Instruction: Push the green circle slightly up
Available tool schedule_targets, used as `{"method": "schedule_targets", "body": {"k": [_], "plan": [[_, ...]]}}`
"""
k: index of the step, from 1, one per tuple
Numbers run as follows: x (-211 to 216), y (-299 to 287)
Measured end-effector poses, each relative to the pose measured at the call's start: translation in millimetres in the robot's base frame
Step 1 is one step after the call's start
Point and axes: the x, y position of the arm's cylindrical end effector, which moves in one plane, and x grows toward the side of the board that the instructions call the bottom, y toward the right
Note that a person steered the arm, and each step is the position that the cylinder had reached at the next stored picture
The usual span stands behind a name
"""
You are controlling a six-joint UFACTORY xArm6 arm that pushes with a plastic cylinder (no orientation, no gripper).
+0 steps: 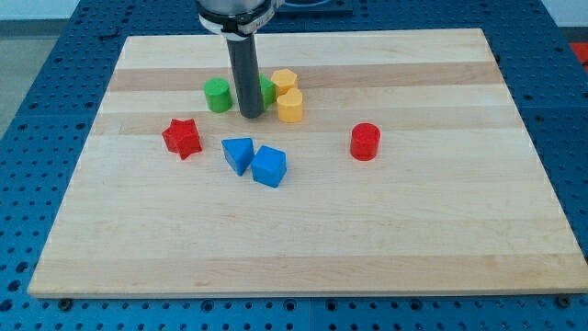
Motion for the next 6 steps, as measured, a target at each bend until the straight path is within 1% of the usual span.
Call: {"method": "schedule_targets", "body": {"k": [1, 2, 3, 4, 5, 6], "plan": [[3.2, 0.0], [27.5, -3.9], [31.1, -25.7], [31.1, -45.3], [26.0, -50.9], [12.0, -50.9]]}}
